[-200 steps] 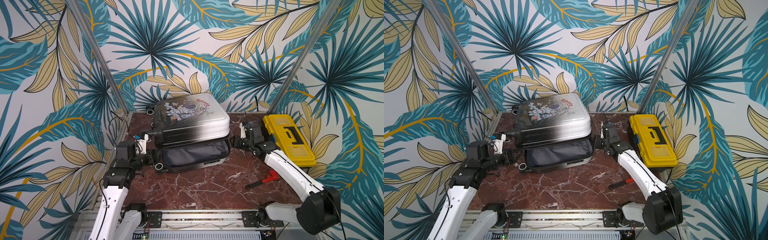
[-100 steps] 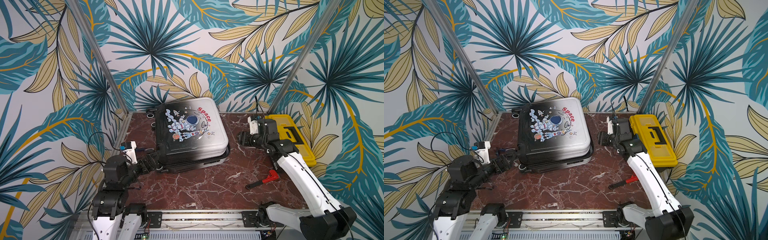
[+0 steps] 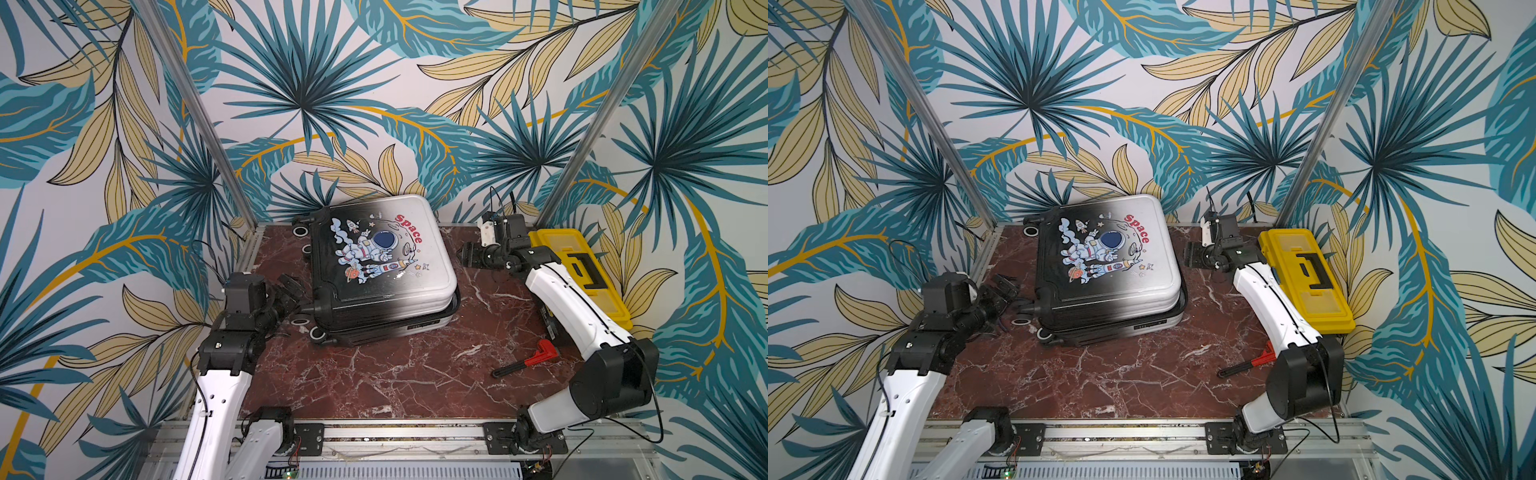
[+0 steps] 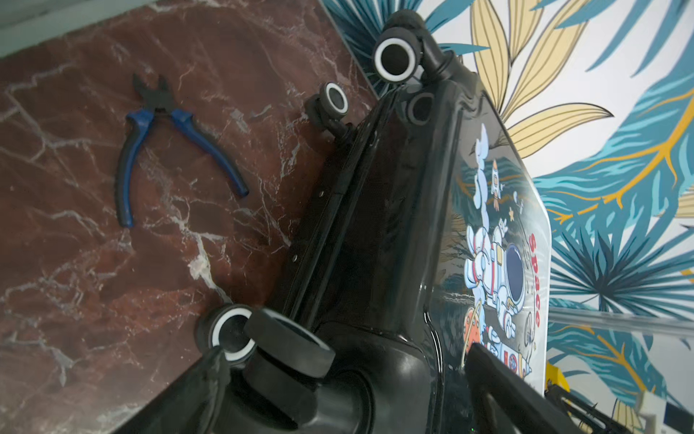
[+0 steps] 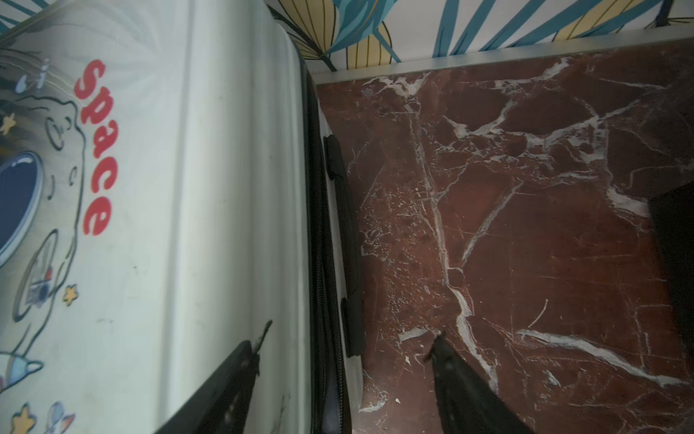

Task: Close the suitcase zippers
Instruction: Adjust the suitcase at the center of the board.

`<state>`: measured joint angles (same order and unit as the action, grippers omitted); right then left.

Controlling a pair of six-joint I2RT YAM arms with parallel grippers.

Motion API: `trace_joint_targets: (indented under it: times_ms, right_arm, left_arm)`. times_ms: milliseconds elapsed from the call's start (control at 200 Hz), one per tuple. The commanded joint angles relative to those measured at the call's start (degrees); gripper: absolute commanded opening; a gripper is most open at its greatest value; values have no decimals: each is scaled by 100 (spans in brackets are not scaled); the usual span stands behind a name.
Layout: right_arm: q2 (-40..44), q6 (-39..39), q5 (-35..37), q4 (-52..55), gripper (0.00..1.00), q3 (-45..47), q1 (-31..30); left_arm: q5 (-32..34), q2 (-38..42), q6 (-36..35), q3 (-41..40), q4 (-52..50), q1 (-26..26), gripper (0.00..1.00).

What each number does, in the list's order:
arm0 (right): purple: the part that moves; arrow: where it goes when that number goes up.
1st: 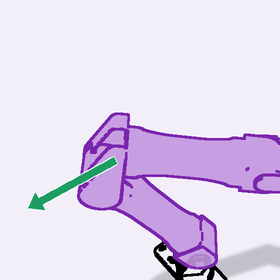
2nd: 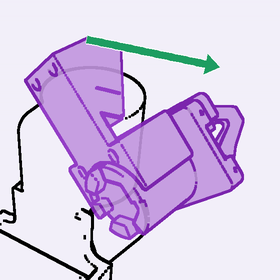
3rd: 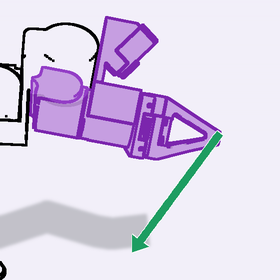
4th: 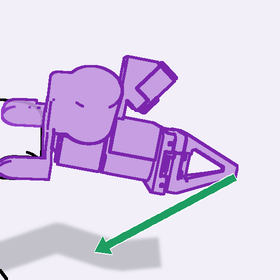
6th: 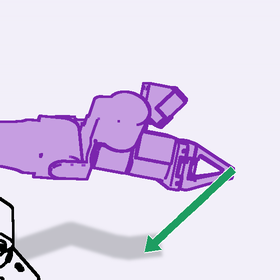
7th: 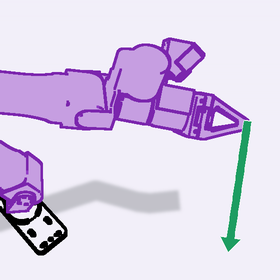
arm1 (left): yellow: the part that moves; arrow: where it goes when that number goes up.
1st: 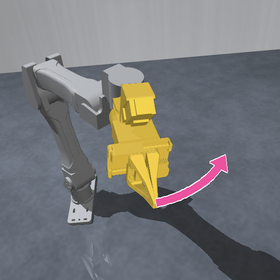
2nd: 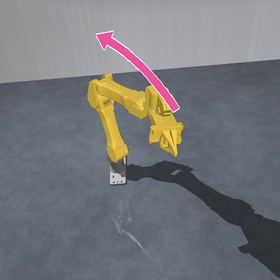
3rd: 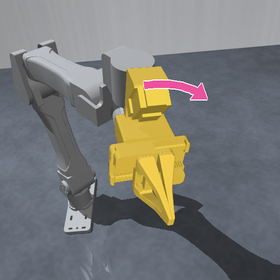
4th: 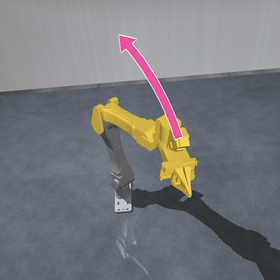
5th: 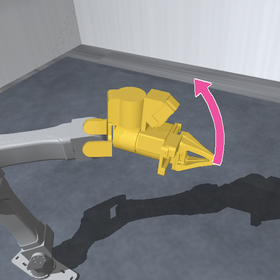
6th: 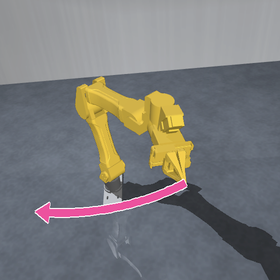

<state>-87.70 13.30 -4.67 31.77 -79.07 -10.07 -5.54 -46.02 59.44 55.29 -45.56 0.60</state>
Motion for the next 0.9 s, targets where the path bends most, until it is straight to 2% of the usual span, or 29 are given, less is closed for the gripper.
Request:
trace_joint_targets:
  times_ms: [0,165,260,446,686,781,816,896]
  right_arm:
    - [70,239,-38,-57,74,445,66]
    - [-228,502,-970,-294,70,859,35]
    - [-384,594,-1200,-485,68,1007,-29]
    - [-777,631,-1342,-569,63,947,-169]
    - [-1238,564,-1144,-550,49,841,-265]
    - [-1387,464,-952,-496,47,815,-324]
    - [-1422,447,-902,-475,42,818,-324]
    - [-1381,437,-682,-424,25,838,-327]
  left_arm:
    - [93,90,1001,-159,-173,211,99]
    - [260,90,1620,-248,-179,563,100]
    - [296,35,1814,-201,-182,747,99]
    - [383,-87,2393,-515,-269,941,99]
    - [534,-367,2256,-473,-268,973,98]
    - [611,-479,2167,-465,-270,968,97]
    - [668,-503,2126,-487,-286,969,96]
    - [846,-571,2156,-583,-287,967,94]
